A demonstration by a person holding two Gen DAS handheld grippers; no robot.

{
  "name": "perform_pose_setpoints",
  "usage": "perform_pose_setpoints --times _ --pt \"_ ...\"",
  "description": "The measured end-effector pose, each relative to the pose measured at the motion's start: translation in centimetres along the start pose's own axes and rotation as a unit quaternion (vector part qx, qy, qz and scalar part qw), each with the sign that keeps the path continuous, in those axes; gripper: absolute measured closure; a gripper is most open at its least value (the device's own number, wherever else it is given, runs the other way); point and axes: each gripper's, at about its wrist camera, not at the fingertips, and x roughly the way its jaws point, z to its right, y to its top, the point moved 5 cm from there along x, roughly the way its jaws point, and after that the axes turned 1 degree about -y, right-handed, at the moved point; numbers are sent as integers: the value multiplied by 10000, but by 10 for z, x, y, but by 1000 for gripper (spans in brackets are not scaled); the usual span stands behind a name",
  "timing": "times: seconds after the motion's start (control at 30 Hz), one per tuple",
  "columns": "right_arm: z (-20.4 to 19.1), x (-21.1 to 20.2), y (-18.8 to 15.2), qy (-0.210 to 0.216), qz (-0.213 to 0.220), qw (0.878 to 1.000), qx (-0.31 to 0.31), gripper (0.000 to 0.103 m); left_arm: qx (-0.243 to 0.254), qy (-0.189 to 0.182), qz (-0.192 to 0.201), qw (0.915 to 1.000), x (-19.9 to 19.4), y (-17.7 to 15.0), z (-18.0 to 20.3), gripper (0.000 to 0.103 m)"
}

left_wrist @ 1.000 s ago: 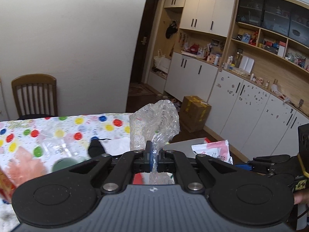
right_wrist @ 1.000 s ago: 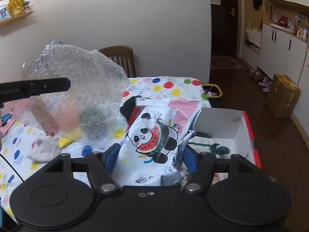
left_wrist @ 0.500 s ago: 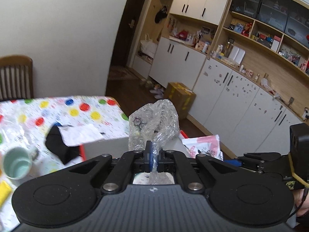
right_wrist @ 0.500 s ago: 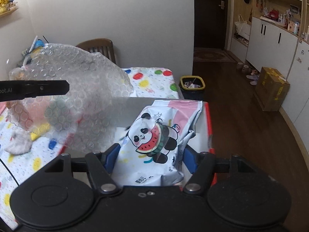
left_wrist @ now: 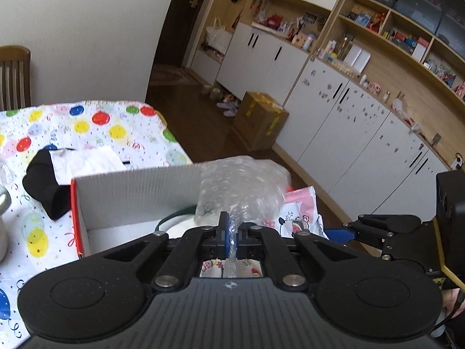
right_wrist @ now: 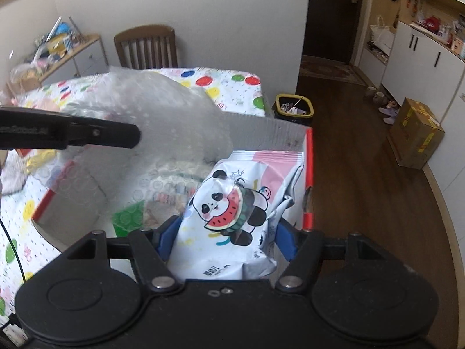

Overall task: Organize soft objects
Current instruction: 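Carry the panda snack bag to the box with the right tool while the left tool carries the bubble wrap, then release the panda snack bag into the box with the right tool while the left tool releases the bubble wrap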

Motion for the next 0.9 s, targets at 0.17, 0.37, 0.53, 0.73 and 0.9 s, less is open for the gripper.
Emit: perform_pose_setpoints --times 0.17,0.37,0.53,0.73,0.9 --pt "-6 13 -1 48 -119 9996 -238 36 63 277 -164 9995 11 -9 -10 100" --pt "-9 27 -3 62 -221 9990 -386 35 84 578 -352 9977 21 -18 -23 100" --pt "-8 37 -4 107 -338 9983 -457 34 -43 711 -625 9955 28 -26 -34 100" --pt "-9 38 -5 73 -345 9977 -576 31 188 814 -789 9934 32 -31 -30 100" --pt "-11 40 -8 46 -388 9967 -716 29 503 1002 -878 9898 33 -35 -24 99"
